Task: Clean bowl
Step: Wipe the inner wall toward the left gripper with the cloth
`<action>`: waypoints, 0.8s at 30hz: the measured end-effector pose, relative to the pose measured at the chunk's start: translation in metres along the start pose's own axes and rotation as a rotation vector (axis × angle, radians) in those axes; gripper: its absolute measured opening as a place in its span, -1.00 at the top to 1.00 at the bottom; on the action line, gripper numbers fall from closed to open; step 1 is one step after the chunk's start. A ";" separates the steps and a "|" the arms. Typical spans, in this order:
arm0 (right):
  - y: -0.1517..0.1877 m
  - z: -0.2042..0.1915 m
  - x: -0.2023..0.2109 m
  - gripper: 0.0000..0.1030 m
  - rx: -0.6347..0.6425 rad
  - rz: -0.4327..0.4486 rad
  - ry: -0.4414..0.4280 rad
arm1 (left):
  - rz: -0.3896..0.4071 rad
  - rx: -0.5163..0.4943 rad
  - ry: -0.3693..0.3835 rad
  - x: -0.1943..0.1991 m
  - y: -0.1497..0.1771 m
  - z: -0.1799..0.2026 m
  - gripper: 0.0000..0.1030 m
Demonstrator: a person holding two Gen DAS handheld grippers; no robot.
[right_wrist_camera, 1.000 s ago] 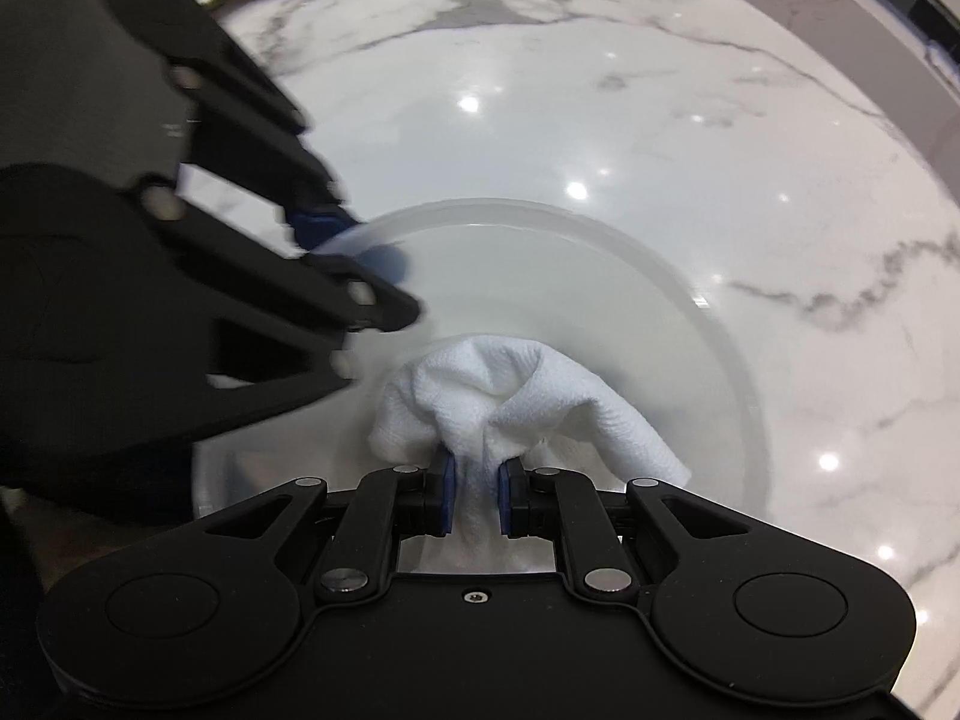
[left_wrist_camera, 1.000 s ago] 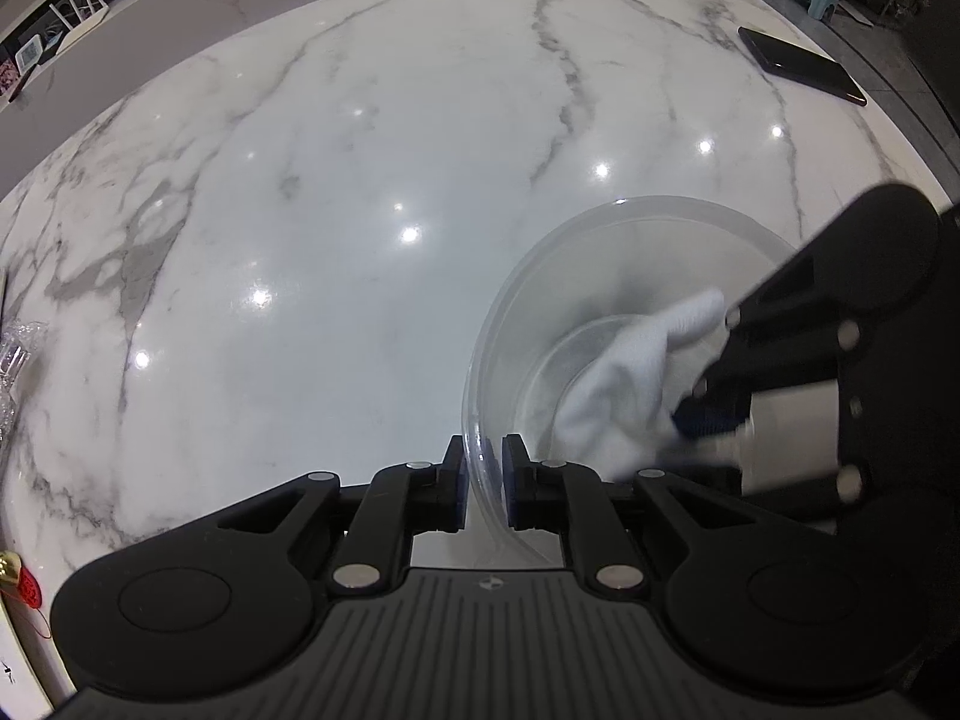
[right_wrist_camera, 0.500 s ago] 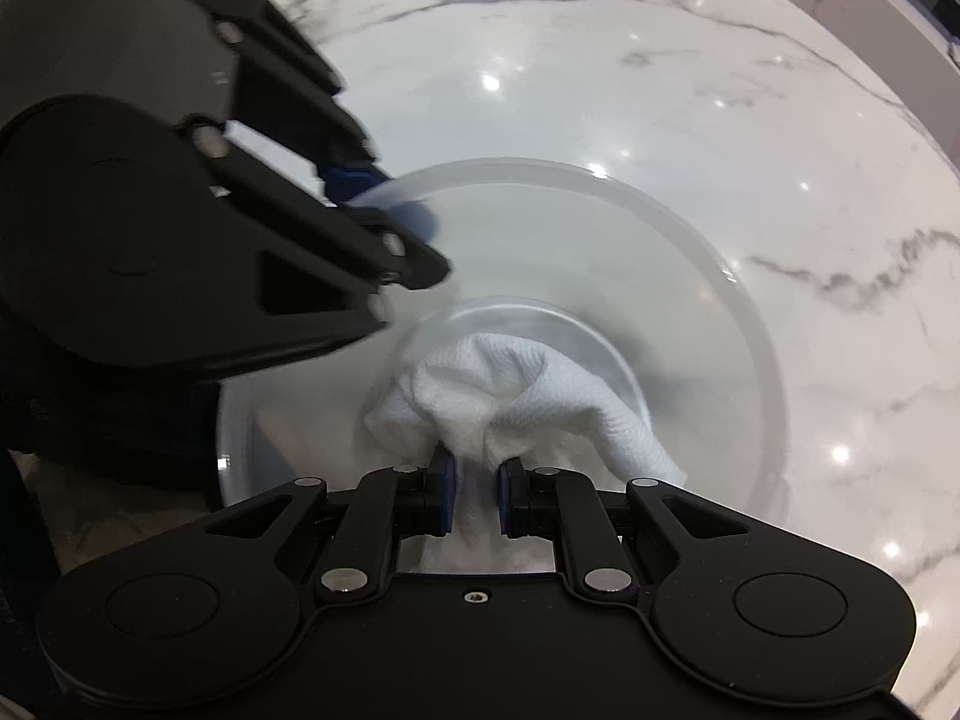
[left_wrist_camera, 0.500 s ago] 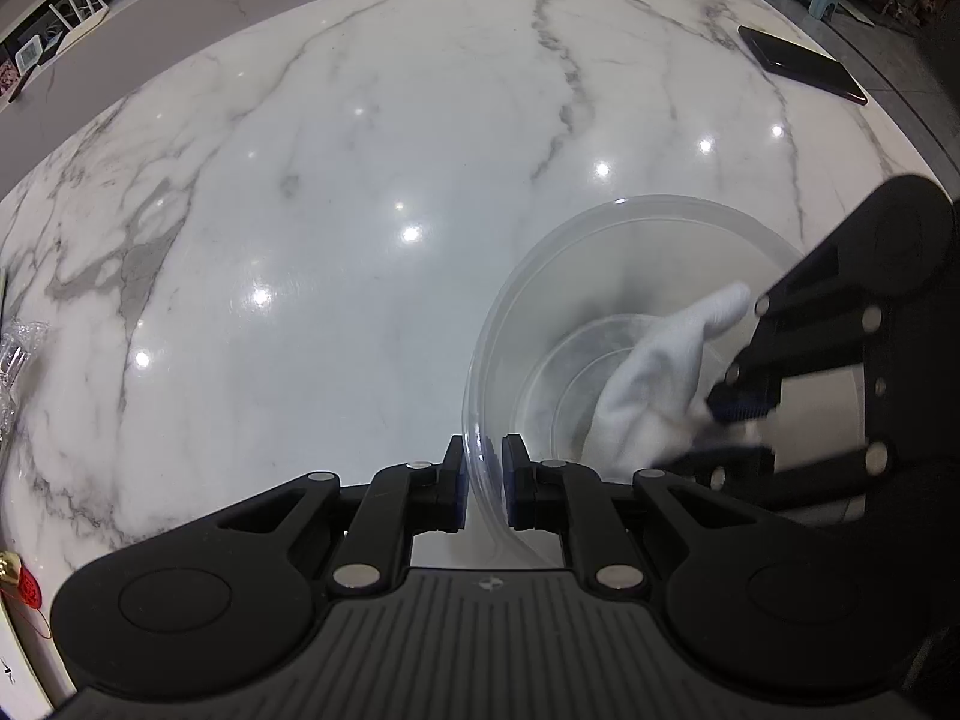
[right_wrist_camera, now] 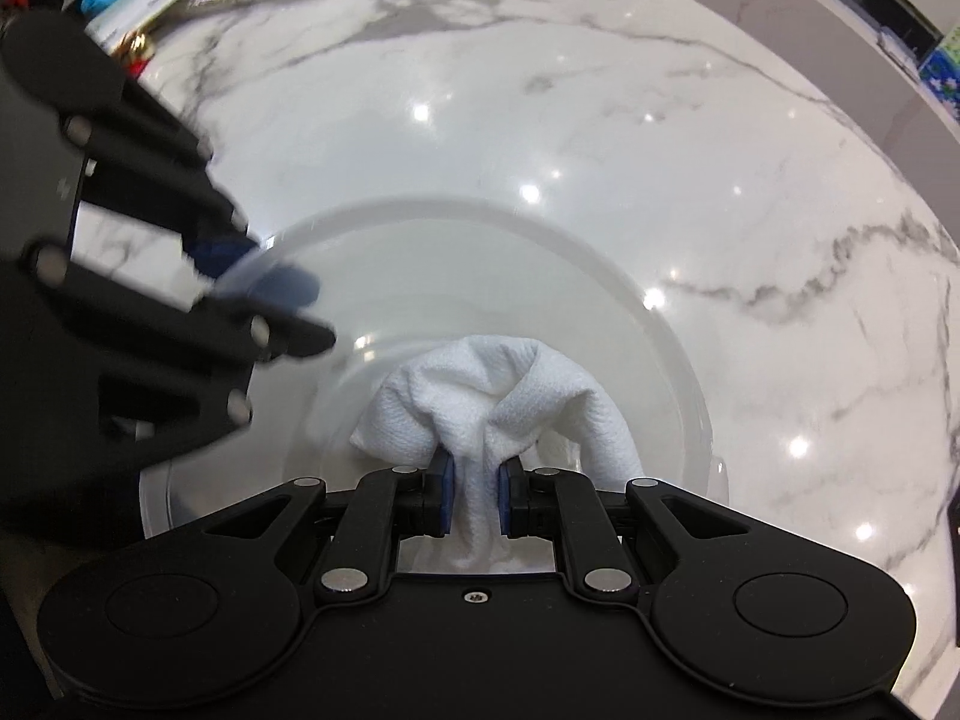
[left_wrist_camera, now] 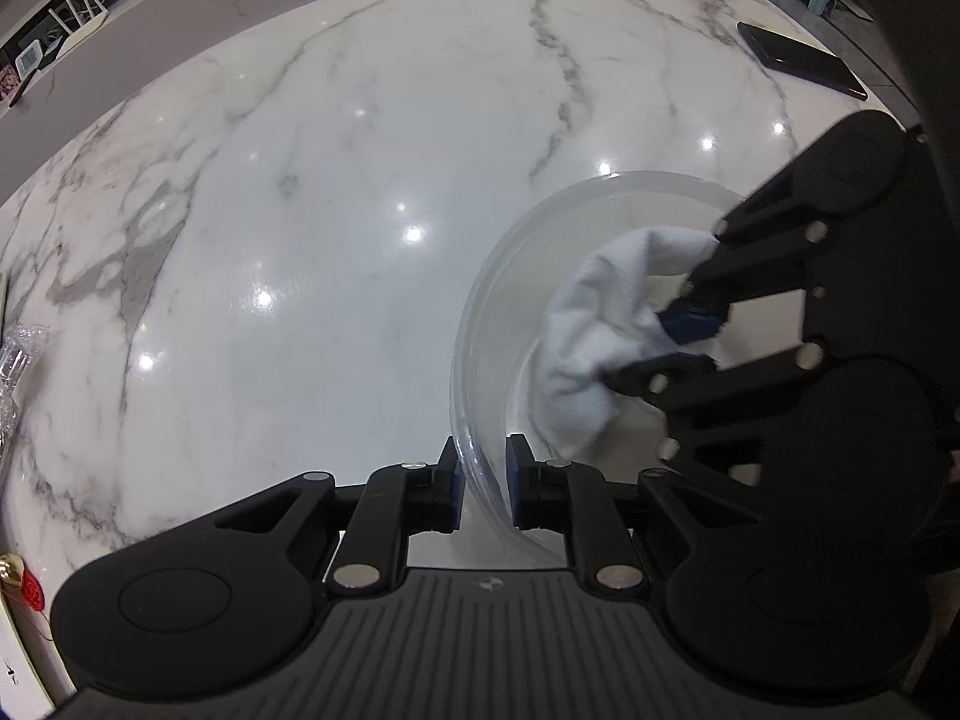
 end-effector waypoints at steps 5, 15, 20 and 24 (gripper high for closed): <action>-0.003 0.011 -0.002 0.77 0.000 0.027 -0.031 | -0.001 0.014 -0.003 0.000 0.000 -0.004 0.77; -0.047 0.006 -0.025 0.76 0.067 0.014 -0.200 | 0.000 0.017 -0.018 -0.002 0.000 -0.010 0.79; -0.051 -0.008 -0.033 0.76 0.115 -0.030 -0.232 | 0.002 0.018 -0.022 0.000 0.000 -0.012 0.79; -0.047 -0.012 -0.033 0.76 0.124 -0.081 -0.228 | 0.001 0.015 -0.026 -0.002 0.000 -0.010 0.79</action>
Point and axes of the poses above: each gripper's, at about its wrist camera, not at the fingertips, and x roughly against the way its jaws point, z to its right, y to its underside, the point moved 7 cm from there along -x, roughly the way its jaws point, and after that the axes turned 4 degrees about -x, right-handed, at the moved point
